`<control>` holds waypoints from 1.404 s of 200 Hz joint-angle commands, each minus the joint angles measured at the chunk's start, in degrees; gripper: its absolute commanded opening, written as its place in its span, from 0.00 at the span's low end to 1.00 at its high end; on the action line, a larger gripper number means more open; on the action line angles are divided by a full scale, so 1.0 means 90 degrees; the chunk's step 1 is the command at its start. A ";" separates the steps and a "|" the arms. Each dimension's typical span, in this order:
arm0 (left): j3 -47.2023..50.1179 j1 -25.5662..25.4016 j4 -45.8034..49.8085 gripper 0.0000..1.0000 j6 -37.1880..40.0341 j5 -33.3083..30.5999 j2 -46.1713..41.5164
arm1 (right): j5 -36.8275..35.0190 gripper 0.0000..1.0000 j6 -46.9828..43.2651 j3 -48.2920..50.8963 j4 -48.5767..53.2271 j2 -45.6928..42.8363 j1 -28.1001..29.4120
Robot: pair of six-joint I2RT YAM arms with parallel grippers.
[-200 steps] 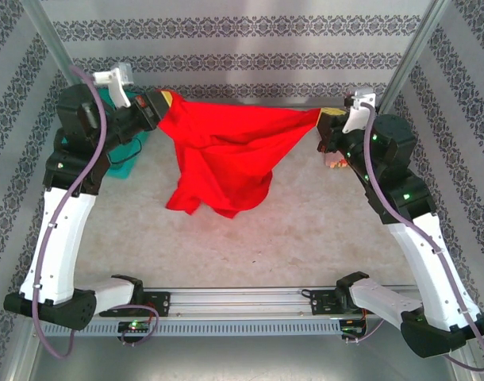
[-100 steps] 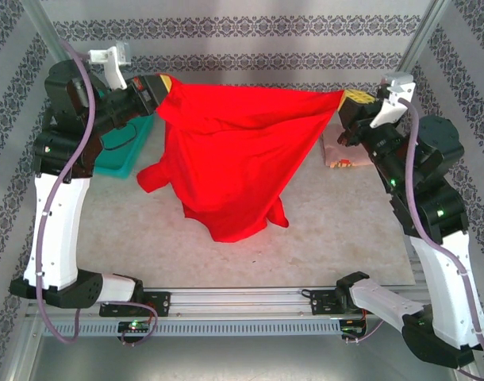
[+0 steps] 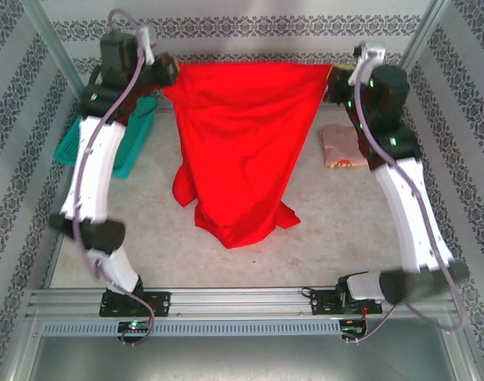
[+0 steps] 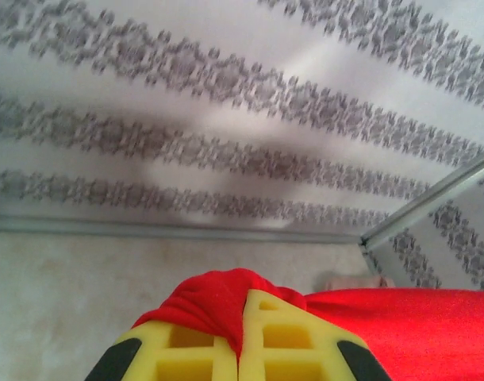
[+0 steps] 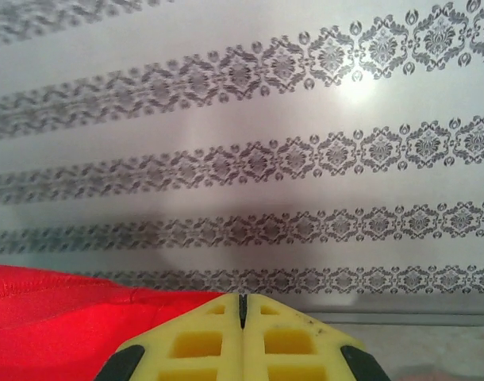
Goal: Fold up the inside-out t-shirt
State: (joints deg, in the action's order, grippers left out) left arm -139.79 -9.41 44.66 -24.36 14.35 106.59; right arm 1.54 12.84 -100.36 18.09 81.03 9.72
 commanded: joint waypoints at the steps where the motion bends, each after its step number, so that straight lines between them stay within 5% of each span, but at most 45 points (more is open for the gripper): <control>1: -0.2718 0.0083 -0.0466 0.00 -0.0003 -0.0039 0.0724 | 0.0216 0.00 0.0295 -0.1697 -0.0891 0.0313 -0.0103; 44: -0.2118 0.0082 -0.1793 0.00 -0.0217 0.0147 -0.0119 | 0.0659 0.00 0.0286 -0.3472 -0.0618 0.0678 -0.0041; 78: -0.1362 0.0058 -0.0553 0.00 -0.0062 0.0663 -0.0833 | 0.0622 0.00 0.0037 -0.2251 -0.0238 -0.0195 0.0234; 108: 0.3269 -0.0485 -0.1407 0.03 -0.0377 0.1563 -0.2802 | -0.0332 0.00 0.0001 0.0813 0.0451 -0.1899 0.0385; 134: 0.7259 -0.1276 -0.2079 0.08 -0.0903 0.1286 -0.4227 | -0.1195 0.00 0.0553 0.3651 0.1705 -0.3352 0.0395; 159: 1.0075 -0.2171 -0.2778 0.20 -0.1794 0.1172 -0.4581 | -0.1387 0.00 0.1540 0.5755 0.2548 -0.4152 0.0351; 169: 1.0703 -0.2556 -0.2947 0.28 -0.2041 0.1104 -0.4514 | -0.1067 0.19 0.1848 0.6353 0.2514 -0.4374 0.0360; 187: 1.0829 -0.2874 -0.2543 0.46 -0.2005 0.0928 -0.4444 | -0.1001 0.44 0.1899 0.6636 0.2454 -0.4523 0.0482; 220: 0.9913 -0.2712 -0.1893 0.74 -0.1216 -0.0384 -0.4451 | -0.0853 0.51 0.1357 0.6218 0.1409 -0.3290 0.1151; 251: 0.9034 -0.2138 -0.1723 0.73 -0.0894 0.0139 -0.3200 | -0.0555 0.54 0.1366 0.5210 0.1767 -0.1146 0.1444; 281: 0.8846 -0.3890 -0.1952 0.72 0.1589 0.0197 -0.2876 | 0.0249 0.56 0.1383 0.5659 0.1621 -0.1136 0.1122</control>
State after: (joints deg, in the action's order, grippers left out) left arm -59.66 -32.18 26.46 -29.93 15.84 79.09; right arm -2.22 25.30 -51.66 32.18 72.44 22.37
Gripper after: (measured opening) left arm 0.717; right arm 0.557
